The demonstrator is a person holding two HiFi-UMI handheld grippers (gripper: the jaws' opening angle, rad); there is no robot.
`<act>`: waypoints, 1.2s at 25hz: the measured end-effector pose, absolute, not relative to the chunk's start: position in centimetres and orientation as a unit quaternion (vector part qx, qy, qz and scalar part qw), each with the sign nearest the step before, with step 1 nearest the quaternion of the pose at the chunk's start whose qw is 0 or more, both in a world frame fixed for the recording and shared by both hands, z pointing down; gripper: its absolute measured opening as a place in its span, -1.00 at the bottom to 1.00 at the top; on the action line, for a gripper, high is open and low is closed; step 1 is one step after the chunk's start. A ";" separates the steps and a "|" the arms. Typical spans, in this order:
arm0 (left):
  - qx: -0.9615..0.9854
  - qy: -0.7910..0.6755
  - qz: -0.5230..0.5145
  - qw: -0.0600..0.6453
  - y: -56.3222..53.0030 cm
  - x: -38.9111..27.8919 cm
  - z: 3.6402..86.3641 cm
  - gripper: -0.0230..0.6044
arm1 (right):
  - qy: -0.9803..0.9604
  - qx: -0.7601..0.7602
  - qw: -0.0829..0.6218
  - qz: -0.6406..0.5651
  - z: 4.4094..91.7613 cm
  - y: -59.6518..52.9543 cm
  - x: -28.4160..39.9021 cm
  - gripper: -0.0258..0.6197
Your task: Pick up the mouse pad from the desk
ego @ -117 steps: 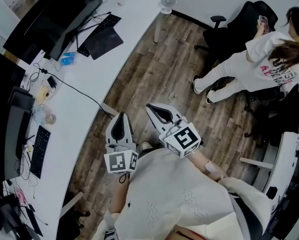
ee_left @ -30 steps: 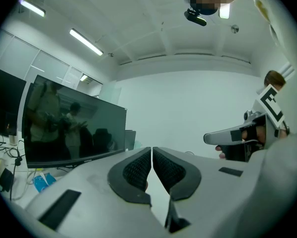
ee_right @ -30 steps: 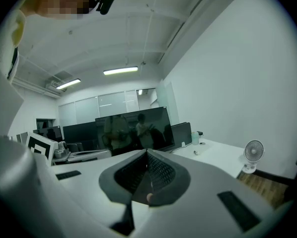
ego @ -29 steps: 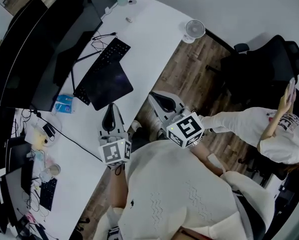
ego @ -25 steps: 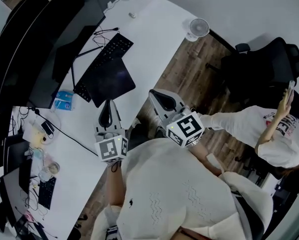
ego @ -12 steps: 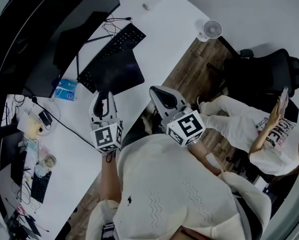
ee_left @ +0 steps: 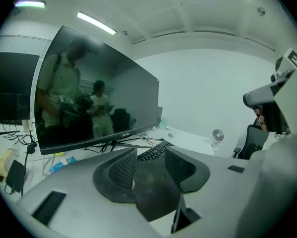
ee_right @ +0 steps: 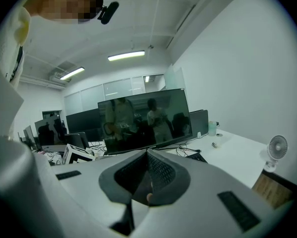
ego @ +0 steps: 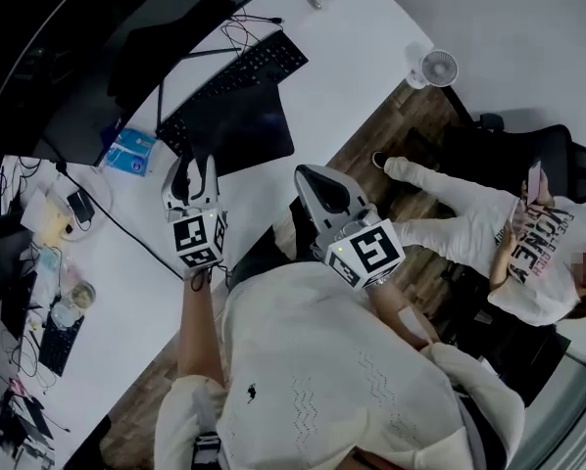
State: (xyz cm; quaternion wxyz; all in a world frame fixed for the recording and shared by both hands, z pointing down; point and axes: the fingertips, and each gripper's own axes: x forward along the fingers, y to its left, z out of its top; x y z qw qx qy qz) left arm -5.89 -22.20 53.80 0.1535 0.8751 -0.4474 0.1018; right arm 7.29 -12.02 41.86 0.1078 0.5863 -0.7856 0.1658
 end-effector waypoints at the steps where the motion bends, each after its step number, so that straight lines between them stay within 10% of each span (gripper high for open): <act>1: 0.874 -0.449 0.104 0.154 -22.5 -5.9 54.1 -0.38 | -0.788 0.583 0.109 0.166 42.0 -12.3 7.2 -0.92; 30: 0.822 -0.492 0.188 0.218 -31.5 -4.5 65.5 -0.35 | -0.803 0.521 0.155 0.243 49.3 -19.2 9.3 -0.92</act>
